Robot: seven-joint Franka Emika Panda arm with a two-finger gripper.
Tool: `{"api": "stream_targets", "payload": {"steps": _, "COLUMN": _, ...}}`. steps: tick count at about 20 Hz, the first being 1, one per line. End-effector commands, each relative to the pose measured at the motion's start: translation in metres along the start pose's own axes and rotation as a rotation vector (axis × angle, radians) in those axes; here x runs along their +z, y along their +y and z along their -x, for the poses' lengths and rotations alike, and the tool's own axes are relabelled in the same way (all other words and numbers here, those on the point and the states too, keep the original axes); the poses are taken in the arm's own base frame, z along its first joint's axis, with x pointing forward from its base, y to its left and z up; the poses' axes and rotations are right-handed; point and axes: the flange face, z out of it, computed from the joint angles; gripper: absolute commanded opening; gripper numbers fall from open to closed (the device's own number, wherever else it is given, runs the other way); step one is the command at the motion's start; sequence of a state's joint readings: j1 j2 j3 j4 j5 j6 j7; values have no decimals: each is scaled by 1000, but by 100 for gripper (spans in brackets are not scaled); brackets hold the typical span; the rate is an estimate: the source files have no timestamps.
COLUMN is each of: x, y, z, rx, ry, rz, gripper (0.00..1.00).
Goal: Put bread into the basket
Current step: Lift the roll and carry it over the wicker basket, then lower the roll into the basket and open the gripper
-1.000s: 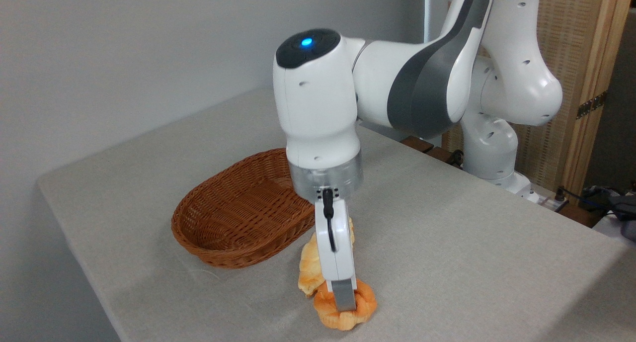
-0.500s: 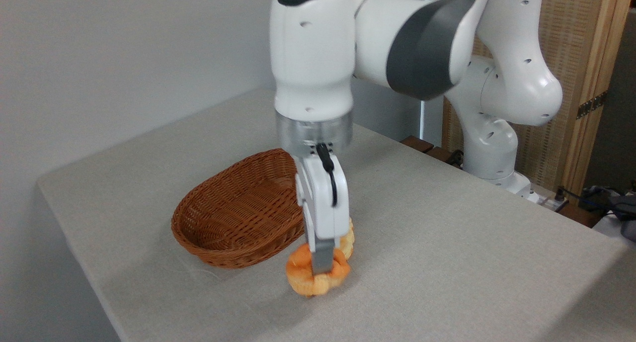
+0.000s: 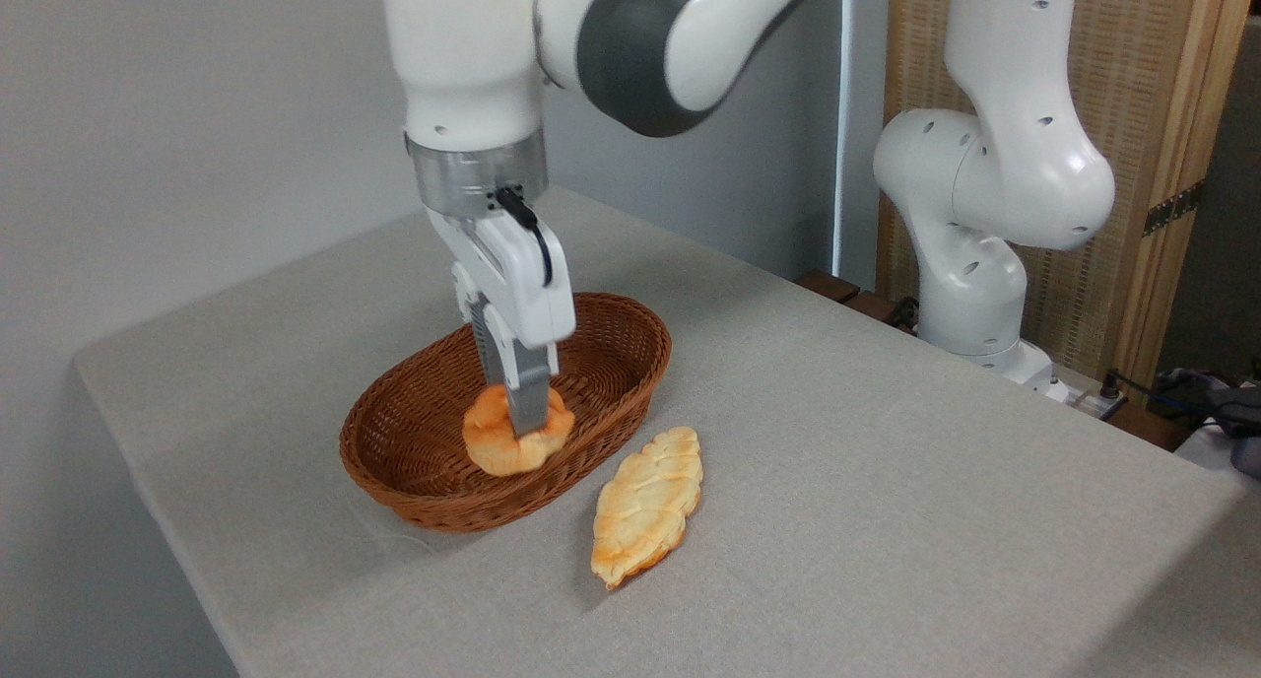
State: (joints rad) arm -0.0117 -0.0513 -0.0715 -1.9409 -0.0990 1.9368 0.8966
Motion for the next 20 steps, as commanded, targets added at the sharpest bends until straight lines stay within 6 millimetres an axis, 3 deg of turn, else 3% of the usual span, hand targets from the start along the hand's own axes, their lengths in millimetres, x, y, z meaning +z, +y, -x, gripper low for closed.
{"api": "stream_targets", "payload": {"steps": 1, "x": -2, "y": 28, "z": -29, "rx": -92, "ry": 6, "rz": 25, "gripper": 66}}
{"api": "stream_targets", "payload": {"steps": 2, "x": -1, "y": 32, "z": -33, "rx": -103, "ry": 3, "rz": 26, "gripper": 89}}
{"api": "stream_targets", "payload": {"steps": 3, "x": 0, "y": 38, "z": -38, "rx": -87, "ry": -2, "rz": 27, "gripper": 99}}
{"api": "stream_targets", "payload": {"steps": 15, "x": 0, "y": 38, "z": -37, "rx": -78, "ry": -12, "rz": 24, "gripper": 100}}
{"api": "stream_targets", "payload": {"steps": 18, "x": -11, "y": 26, "z": -27, "rx": -98, "ry": -22, "rz": 10, "gripper": 100}}
{"api": "stream_targets", "payload": {"steps": 20, "x": -30, "y": -2, "z": 0, "rx": -141, "ry": -35, "rz": -20, "gripper": 100}}
